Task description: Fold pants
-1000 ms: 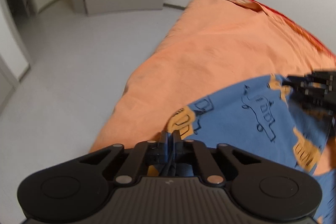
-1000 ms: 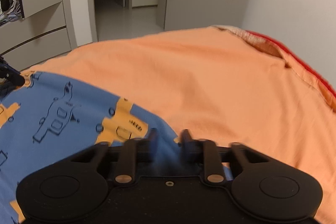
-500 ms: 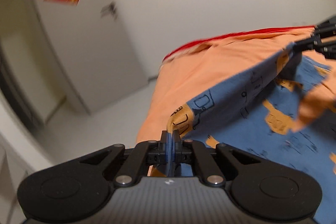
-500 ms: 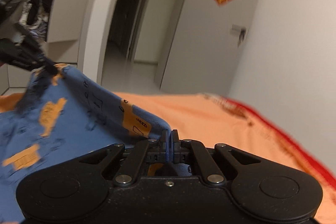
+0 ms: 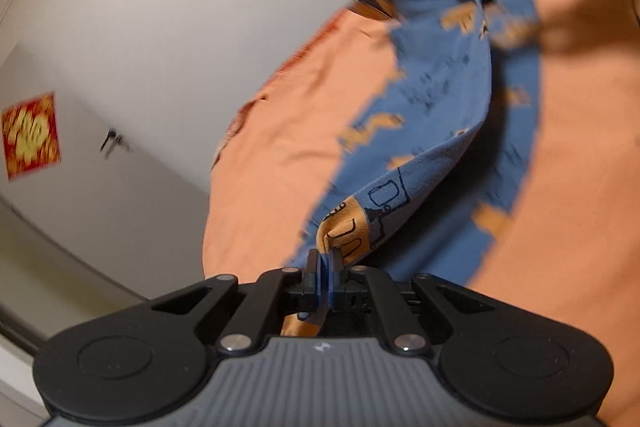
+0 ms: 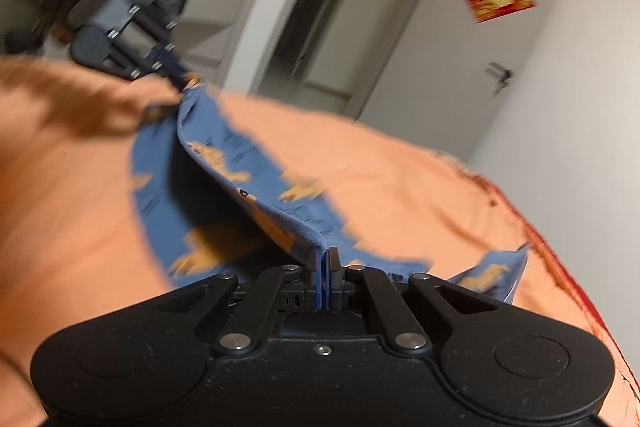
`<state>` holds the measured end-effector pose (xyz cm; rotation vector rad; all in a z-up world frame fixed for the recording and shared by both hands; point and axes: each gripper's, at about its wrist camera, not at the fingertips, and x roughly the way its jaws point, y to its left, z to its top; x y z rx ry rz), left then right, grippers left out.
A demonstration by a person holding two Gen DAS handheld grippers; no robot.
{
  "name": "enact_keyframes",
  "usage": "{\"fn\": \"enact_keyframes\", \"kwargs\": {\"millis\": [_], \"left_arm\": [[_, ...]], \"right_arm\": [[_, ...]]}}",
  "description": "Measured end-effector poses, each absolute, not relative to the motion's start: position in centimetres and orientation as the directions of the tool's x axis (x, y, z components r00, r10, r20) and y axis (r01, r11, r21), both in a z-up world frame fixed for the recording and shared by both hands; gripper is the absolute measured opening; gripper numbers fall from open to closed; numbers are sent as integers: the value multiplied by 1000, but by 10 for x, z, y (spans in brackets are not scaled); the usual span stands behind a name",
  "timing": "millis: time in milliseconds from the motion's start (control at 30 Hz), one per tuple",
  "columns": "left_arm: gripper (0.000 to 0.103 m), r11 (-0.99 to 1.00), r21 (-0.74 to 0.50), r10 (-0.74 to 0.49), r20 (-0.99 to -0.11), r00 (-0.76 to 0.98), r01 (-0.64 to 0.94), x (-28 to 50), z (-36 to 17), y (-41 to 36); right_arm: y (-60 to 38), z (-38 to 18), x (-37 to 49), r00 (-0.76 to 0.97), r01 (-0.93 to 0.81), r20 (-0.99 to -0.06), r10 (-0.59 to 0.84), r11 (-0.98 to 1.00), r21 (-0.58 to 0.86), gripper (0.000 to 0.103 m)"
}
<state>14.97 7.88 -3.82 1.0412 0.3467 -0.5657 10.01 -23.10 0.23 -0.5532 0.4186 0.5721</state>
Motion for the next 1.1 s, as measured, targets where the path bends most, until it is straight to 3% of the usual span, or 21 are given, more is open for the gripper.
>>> {"fn": "enact_keyframes", "kwargs": {"millis": [133, 300, 500, 667, 700, 733, 800, 833, 867, 900, 933, 1000, 1100], "left_arm": [[4, 362, 739, -247, -512, 823, 569, 144, -58, 75], [4, 389, 723, -229, -524, 820, 570, 138, -59, 83], [7, 369, 673, -201, -616, 762, 642, 132, -67, 90], [29, 426, 598, -198, -670, 715, 679, 129, -62, 93], [42, 468, 577, -194, -672, 715, 669, 130, -59, 94], [63, 519, 551, -191, -671, 717, 653, 130, -54, 94], [86, 649, 477, -191, -652, 734, 593, 125, -40, 97], [95, 710, 420, -208, -642, 738, 565, 124, -31, 98], [99, 760, 362, -228, -628, 744, 539, 124, -24, 96], [103, 799, 318, -240, -608, 757, 510, 123, -17, 93], [103, 828, 288, -245, -586, 772, 482, 124, -13, 85], [103, 845, 251, -266, -571, 777, 473, 133, -12, 60], [103, 835, 211, -330, -548, 769, 509, 147, -13, 12]], "right_arm": [[-216, -29, 88, 737, -641, -565, 371, 650, -408, 0], [-213, -31, 87, 746, -621, -560, 360, 679, -392, 0], [-213, -42, 87, 735, -630, -581, 350, 669, -394, 0], [-214, -50, 81, 731, -630, -588, 348, 675, -385, 0], [-213, -52, 82, 727, -633, -593, 345, 672, -385, 0], [-213, -55, 83, 723, -634, -602, 340, 673, -381, 0], [-214, -58, 85, 716, -633, -612, 336, 682, -367, 4], [-215, -59, 85, 714, -631, -614, 335, 688, -358, 7], [-218, -58, 84, 714, -626, -614, 337, 700, -343, 16], [-223, -58, 82, 712, -619, -616, 336, 715, -326, 32], [-228, -56, 81, 716, -607, -614, 333, 731, -312, 40], [-244, -50, 79, 732, -573, -595, 332, 773, -274, 70], [-275, -39, 82, 778, -475, -558, 289, 852, -221, 91]]}}
